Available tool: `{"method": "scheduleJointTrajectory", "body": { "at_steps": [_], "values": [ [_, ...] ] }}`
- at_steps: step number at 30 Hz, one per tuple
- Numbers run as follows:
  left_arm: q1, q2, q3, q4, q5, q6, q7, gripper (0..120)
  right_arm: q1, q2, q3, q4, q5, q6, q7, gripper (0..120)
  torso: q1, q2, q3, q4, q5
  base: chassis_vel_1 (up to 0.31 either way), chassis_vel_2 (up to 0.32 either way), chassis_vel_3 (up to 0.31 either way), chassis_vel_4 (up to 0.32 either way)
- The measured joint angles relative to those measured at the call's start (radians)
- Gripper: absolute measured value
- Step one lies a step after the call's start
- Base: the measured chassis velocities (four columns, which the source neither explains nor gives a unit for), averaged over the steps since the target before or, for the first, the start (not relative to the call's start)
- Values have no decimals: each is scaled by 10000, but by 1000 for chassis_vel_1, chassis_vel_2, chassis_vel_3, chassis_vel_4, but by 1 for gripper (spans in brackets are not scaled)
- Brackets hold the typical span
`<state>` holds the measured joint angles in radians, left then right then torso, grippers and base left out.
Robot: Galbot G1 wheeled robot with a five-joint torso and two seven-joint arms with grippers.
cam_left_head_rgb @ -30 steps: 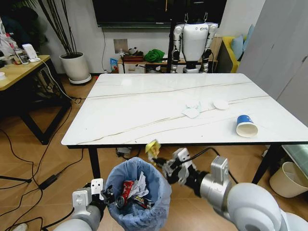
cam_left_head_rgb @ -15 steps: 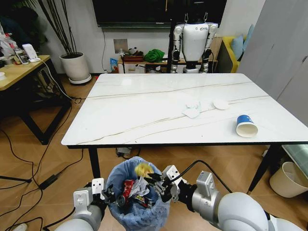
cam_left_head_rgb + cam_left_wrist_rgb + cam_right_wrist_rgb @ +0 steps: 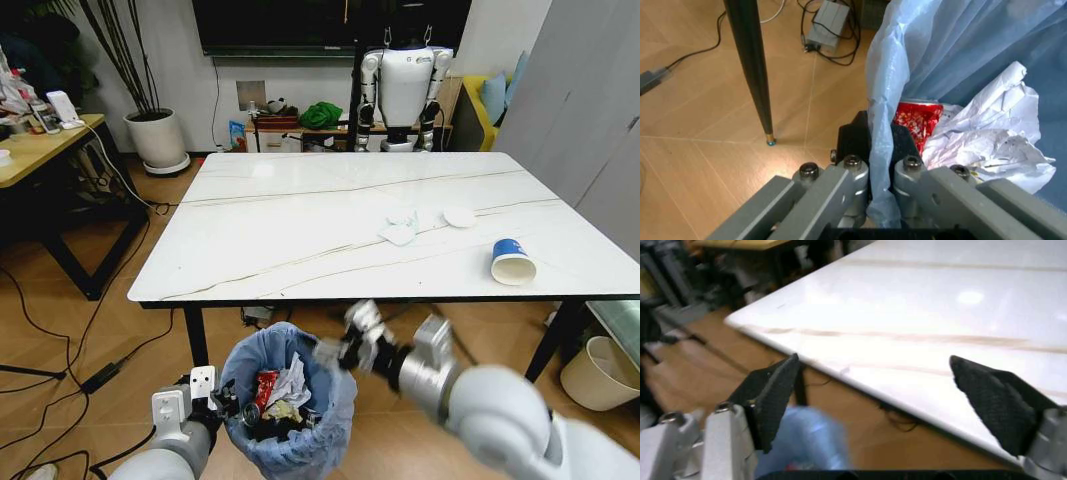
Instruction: Pick up the trash bin and place the trash from the table into it.
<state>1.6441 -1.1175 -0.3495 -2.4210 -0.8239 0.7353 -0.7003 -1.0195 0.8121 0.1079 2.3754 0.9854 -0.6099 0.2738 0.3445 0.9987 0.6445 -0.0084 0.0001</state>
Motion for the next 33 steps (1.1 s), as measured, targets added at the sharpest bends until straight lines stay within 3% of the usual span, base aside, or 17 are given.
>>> {"method": "scheduleJointTrajectory", "body": {
  "at_steps": [4, 8, 14, 18, 26, 33],
  "values": [
    [64, 32, -1, -4, 4, 0, 37, 0, 643, 42, 845, -957, 666, 44, 397, 98, 0, 0, 1, -1, 0, 0, 0, 0, 0],
    [80, 56, 7, -22, 12, 0, 72, 0, 1620, 185, 961, -2301, 976, 114, 809, 100, 0, -1, 1, -2, 3, 0, 0, 0, 0],
    [150, 85, 8, -89, 16, 0, 96, 0, 3816, 742, -102, -4886, 1397, 176, 1854, 100, 2, -1, 2, 0, 2, 0, 0, 0, 0],
    [131, 169, -12, -126, -29, 1, 126, 0, 4482, 1045, -544, -6115, 1571, 163, 2246, 100, 2, -1, 2, 3, -2, 0, 0, 0, 0],
    [161, 215, 14, -187, -36, 1, 209, 0, 4651, 1130, -652, -7565, 1235, 127, 2265, 100, 1, -1, 1, -2, 1, 0, 0, 0, 0],
    [171, 246, 28, -199, -35, 0, 237, 0, 4708, 1237, -757, -7981, 1112, 162, 2257, 98, 1, 0, 0, -1, 0, 0, 0, 0, 0]
  ]
}}
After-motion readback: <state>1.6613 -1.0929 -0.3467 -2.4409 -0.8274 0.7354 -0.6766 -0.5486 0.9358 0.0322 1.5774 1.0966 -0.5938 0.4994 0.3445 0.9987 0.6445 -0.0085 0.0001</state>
